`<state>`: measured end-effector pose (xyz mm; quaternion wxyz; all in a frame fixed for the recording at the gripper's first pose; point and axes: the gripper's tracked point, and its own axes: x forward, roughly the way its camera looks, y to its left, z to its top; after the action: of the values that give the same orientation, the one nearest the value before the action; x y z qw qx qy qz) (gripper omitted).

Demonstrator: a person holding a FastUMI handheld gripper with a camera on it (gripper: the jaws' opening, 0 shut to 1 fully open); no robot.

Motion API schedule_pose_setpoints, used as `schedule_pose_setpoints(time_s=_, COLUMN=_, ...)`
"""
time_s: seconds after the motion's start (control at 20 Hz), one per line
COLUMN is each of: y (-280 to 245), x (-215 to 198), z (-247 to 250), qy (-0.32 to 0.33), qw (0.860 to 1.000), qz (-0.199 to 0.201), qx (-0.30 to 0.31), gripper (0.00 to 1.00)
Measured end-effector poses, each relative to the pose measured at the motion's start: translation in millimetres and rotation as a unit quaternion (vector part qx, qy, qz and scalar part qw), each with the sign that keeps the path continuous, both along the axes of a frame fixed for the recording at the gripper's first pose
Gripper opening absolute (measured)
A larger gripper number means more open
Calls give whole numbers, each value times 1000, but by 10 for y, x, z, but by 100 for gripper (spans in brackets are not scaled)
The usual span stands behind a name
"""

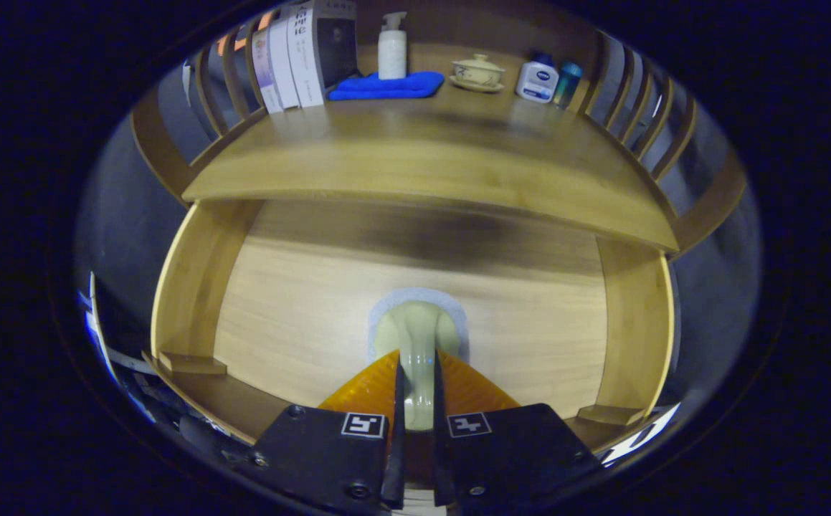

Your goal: Pull open the drawer, take out the items inside it, and place them on the countertop above the cabinet.

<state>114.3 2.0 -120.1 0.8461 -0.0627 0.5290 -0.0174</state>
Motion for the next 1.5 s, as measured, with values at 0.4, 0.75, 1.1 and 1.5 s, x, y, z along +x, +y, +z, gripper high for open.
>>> schedule_pose_setpoints(time_s=0.4, y=76, x=255, z=677, qy=-70, qw=997, qz=13, qx=6, gripper=19)
schedule_pose_setpoints(time_s=0.75, y=81, x=732, z=1097, qy=-110, qw=994, qz=-6, qx=-4, gripper=18)
schedule_pose_setpoints(time_s=1.1, y=137, x=1304, z=1325, qy=-120, qw=992, qz=-27, qx=-8, gripper=18)
schedule_pose_setpoints(time_s=1.5, y=203, x=1679, z=1190, qy=-109, qw=993, qz=-34, qx=-20, gripper=18)
